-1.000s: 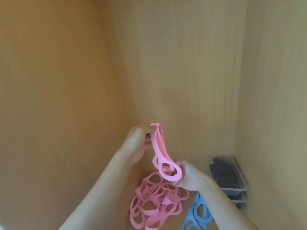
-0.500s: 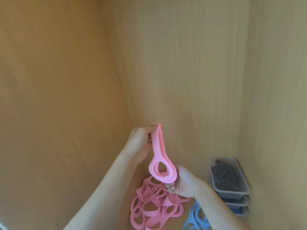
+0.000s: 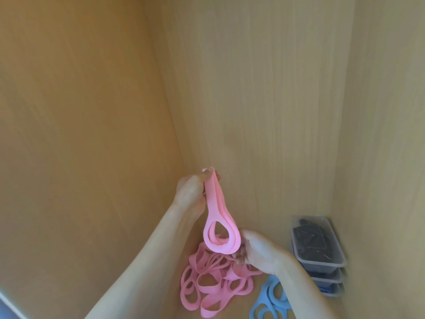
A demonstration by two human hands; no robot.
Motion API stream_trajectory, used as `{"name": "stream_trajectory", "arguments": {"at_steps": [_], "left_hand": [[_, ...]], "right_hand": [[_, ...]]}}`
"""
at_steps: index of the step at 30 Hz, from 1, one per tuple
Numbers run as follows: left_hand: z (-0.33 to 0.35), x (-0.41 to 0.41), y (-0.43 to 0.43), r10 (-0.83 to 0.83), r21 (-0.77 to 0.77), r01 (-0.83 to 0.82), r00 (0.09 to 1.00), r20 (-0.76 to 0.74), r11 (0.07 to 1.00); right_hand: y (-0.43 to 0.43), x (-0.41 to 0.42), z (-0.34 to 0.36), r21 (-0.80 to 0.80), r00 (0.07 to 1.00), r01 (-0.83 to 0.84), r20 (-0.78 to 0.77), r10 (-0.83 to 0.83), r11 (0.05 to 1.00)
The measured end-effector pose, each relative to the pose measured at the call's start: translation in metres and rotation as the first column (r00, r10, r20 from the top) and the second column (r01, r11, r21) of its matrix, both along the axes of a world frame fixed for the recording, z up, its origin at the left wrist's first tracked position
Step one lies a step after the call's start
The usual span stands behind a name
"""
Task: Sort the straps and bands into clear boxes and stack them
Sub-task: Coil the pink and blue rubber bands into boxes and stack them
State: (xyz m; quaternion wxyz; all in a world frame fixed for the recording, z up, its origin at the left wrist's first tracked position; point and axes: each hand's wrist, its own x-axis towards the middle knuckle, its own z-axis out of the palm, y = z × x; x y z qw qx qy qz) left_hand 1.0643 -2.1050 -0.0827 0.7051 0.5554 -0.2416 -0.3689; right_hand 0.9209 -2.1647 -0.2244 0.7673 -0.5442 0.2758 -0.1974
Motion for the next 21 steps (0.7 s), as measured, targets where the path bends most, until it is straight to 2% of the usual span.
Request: {"name": "stream_trajectory", "arguments": {"at_steps": [4,8,10,15,21], "left_hand": [[-0.001,0.004,-0.004,0.038,-0.001,-0.038,0.998,-0.042,0.999],[-0.001,0.007,-0.009,0.059,0.003,-0.059,0.995,-0.083,0.998],[-0.003,0.009,-0.01,0.074,0.012,-0.074,0.992,-0.102,0.997],[-0.01,0.012,-0.012,0.11,0.037,-0.106,0.986,-0.129,0.994],[-0.022,0.024,-0.011,0.131,0.096,-0.111,0.964,-0.231,0.989]], "right_hand": [[0.004,-0.002,-0.003,-0.056,0.994,0.081,0.083,-0.076,0.995],[0.01,-0.004,-0.011,0.028,0.965,0.161,0.204,-0.163,0.987],[0.013,-0.005,-0.017,0.004,0.956,0.163,0.246,-0.158,0.987],[0.022,-0.004,-0.028,-0.132,0.955,0.17,0.268,-0.13,0.977],[0.037,-0.005,-0.034,-0.161,0.959,0.182,0.247,-0.139,0.97]]}}
